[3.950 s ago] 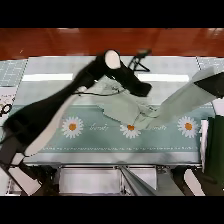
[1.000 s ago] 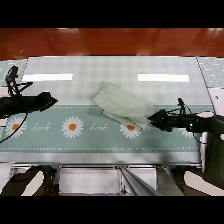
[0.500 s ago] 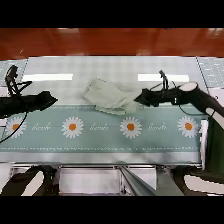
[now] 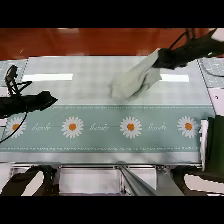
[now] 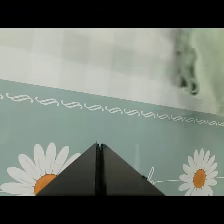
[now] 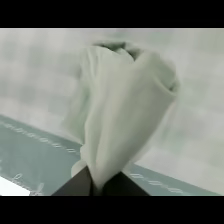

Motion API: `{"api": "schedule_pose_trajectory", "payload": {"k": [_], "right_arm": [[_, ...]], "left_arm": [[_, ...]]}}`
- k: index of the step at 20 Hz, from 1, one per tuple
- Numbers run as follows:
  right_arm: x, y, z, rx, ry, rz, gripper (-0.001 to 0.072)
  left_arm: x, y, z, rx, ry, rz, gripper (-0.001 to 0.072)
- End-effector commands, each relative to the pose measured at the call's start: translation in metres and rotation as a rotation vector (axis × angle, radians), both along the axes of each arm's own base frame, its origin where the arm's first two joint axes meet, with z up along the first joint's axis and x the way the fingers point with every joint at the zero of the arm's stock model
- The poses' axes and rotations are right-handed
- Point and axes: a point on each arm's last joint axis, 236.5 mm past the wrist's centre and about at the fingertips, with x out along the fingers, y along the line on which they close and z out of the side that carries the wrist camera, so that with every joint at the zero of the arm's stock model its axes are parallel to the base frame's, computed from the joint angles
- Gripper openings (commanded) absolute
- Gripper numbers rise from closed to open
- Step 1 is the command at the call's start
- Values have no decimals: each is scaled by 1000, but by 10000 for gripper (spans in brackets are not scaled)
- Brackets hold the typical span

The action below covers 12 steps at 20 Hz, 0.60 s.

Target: Fold the shirts.

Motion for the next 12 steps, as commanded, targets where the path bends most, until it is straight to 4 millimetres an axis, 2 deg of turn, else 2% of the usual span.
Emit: {"api": "schedule_pose_trajectory", "payload": {"k": [1, 7, 9, 12], "right_arm": [[-7, -79, 43, -87, 1, -149, 25], [-29, -197, 94, 67, -55, -433, 26], [-48, -241, 103, 75, -72, -544, 25], [-86, -303, 106, 70, -65, -706, 26]], "left_arm": [[0, 0, 0, 0, -1, -1, 23], [-1, -1, 0, 1, 3, -5, 23], [-1, 0, 0, 2, 1, -4, 23], [-1, 0, 0, 13, -7, -21, 23]]}}
